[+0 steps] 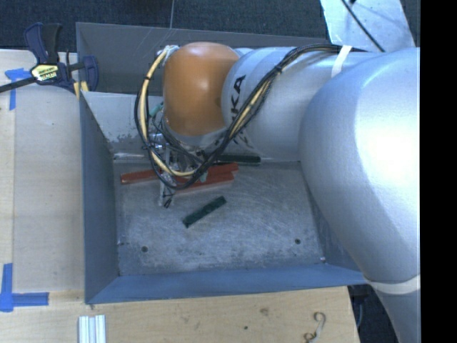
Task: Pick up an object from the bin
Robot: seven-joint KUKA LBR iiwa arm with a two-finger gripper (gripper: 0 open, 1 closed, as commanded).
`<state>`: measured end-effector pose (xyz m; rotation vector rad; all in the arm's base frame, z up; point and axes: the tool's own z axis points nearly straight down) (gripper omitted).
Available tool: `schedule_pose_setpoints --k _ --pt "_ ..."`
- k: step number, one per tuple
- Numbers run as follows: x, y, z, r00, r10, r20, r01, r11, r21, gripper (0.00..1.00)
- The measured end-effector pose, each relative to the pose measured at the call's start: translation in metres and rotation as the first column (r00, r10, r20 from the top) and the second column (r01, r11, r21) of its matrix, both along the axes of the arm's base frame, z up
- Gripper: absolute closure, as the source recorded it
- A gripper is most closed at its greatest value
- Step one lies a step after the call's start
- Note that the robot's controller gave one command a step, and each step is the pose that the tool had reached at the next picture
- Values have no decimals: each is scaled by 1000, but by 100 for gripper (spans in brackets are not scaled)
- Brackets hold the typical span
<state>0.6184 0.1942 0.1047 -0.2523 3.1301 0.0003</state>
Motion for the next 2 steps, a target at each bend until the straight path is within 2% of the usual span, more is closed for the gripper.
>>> schedule_pose_setpoints --k 1,2 --pt "-4 6 -36 997 -76 -3 76 997 0 0" --pt "-3 5 -36 997 -77 -1 77 997 0 0"
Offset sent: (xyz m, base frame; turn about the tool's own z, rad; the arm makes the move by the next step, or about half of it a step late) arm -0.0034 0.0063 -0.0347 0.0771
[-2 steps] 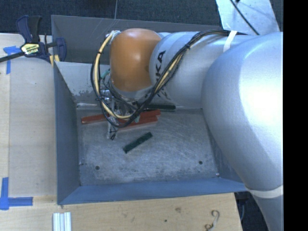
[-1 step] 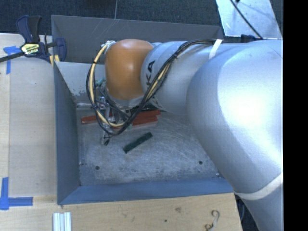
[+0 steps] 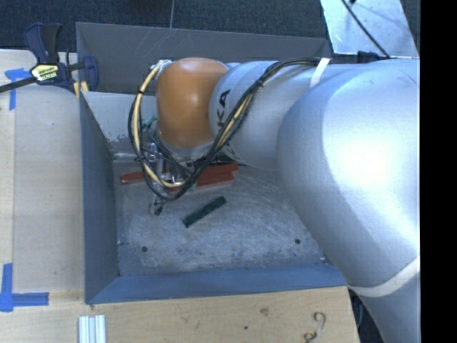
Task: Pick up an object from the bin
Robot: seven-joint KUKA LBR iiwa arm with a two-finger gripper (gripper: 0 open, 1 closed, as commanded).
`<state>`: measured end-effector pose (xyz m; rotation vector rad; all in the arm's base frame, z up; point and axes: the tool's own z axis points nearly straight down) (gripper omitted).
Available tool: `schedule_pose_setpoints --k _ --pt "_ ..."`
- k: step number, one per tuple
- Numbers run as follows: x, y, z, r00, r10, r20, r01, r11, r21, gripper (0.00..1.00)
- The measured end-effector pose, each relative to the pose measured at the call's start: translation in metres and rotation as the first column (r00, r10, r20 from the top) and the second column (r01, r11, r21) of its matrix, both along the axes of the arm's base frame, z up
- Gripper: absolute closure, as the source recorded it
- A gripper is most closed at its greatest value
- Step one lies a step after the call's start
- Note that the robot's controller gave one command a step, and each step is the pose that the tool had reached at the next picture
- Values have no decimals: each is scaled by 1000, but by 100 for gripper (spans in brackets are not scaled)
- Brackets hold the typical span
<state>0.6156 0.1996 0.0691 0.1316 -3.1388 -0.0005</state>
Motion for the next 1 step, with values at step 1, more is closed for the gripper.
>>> schedule_pose_setpoints --k 1 --pt "1 0 2 1000 -1 3 1 1000 1 100"
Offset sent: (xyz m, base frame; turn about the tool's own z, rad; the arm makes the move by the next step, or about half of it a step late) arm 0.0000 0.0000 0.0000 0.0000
